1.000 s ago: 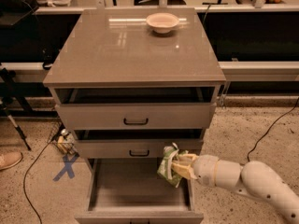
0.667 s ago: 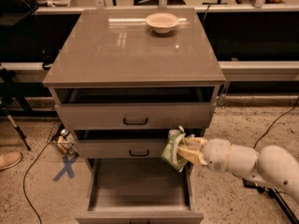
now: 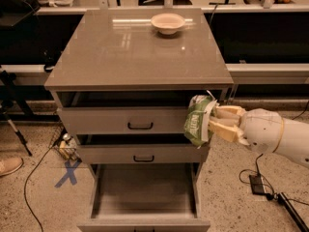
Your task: Pick green jalapeno chip bag from bottom drawer and place on counter
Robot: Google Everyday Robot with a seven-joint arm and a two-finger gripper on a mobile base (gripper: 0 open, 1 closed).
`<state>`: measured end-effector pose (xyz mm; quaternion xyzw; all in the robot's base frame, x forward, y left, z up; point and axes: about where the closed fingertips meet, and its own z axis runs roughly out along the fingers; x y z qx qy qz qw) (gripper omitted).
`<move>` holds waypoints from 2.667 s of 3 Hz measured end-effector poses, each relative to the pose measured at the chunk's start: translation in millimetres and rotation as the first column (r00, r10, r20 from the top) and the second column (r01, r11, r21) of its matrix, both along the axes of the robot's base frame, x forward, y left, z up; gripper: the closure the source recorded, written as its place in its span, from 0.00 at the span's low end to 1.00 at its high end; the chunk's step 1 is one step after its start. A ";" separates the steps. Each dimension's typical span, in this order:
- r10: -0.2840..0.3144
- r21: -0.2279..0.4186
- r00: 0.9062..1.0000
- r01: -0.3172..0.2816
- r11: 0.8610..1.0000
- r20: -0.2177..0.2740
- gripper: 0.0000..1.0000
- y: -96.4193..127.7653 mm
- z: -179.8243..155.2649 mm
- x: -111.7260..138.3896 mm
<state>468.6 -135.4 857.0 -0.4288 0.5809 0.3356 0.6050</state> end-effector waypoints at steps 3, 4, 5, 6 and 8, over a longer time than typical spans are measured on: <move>0.044 0.036 0.986 -0.050 0.998 0.158 1.00 -10.3 83.6 34.6; 0.045 0.034 0.965 -0.056 0.998 0.260 1.00 -9.9 134.7 66.5; 0.007 0.006 0.953 -0.010 1.000 0.301 1.00 3.5 160.9 100.9; -0.093 -0.013 0.946 0.103 0.995 0.312 1.00 15.7 178.3 142.0; -0.217 -0.086 0.933 0.251 0.964 0.288 1.00 44.8 180.6 206.8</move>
Offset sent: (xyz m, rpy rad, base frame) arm 0.0337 -0.0234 0.0704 0.0515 -0.1341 0.0146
